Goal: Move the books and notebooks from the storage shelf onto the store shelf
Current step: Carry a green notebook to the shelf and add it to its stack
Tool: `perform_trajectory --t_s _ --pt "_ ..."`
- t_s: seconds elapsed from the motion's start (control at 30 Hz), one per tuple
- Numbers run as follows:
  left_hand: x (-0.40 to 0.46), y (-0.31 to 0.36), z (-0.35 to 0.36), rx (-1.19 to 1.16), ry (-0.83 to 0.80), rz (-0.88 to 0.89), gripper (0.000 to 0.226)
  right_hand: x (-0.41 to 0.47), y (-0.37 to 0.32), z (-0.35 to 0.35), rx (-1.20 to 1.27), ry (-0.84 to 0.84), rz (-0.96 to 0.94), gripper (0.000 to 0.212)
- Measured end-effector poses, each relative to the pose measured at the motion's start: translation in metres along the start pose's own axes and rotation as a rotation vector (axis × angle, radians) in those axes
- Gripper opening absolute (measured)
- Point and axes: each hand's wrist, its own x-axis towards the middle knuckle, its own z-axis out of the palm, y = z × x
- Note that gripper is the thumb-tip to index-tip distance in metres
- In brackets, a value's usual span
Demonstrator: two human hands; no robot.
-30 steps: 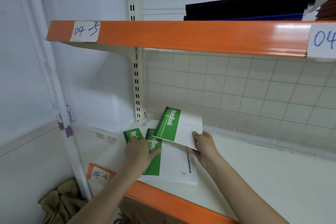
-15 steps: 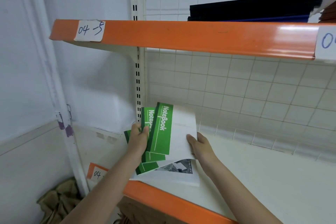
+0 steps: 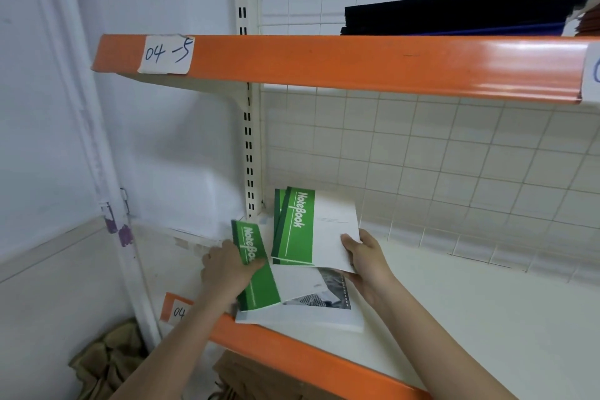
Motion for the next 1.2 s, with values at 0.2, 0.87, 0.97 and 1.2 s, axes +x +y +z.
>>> perform_trajectory --t_s 0.2,0.87,0.97,1.2 --pt "-0.017 0.039 -0.021 -0.715 0.039 0.075 0.022 -0.001 0.020 0.005 -0.167 0.068 -0.096 0.017" --pt "-0.017 0.061 -0.026 -1.003 -0.096 0.308 0.021 0.005 0.007 0.021 -0.258 -0.091 -0.375 0.032" --pt "-0.017 0.055 -0.015 -1.025 -0.113 0.208 0.020 0.007 0.021 0.022 -0.298 -0.101 -0.350 0.033" --pt "-0.021 0.035 0.003 -0.769 -0.192 0.200 0.047 0.008 0.042 0.014 -0.447 -0.127 -0.295 0.027"
